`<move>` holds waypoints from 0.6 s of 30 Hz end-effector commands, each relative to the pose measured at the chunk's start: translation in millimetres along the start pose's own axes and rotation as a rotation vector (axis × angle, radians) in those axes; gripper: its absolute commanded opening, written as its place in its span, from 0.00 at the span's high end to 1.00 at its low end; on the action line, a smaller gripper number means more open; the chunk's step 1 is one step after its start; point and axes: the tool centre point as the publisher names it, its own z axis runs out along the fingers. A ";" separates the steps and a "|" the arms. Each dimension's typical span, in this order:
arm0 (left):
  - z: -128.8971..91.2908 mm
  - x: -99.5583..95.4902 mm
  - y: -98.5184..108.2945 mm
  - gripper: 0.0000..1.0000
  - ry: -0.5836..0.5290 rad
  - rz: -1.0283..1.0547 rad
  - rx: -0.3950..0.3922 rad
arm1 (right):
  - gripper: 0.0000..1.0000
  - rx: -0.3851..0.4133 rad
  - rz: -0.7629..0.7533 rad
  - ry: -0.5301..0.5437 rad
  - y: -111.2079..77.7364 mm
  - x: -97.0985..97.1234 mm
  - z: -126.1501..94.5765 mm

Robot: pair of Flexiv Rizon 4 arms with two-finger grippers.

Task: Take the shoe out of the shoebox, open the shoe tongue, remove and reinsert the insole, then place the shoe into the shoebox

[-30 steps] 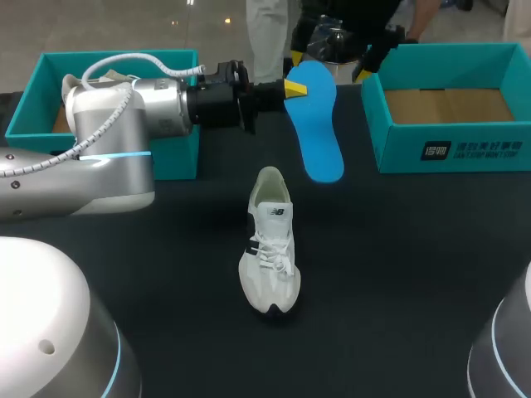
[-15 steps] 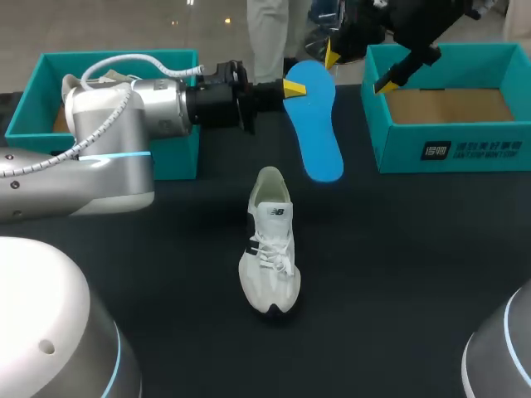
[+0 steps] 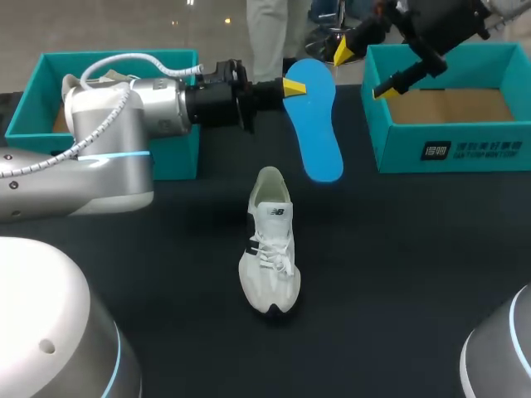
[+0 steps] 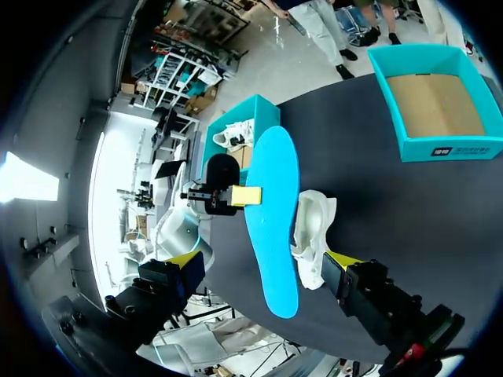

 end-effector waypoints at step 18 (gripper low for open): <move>-7.0 12.9 5.7 1.00 0.014 0.006 -0.018 | 0.00 -0.044 0.004 0.441 -7.4 -38.0 8.4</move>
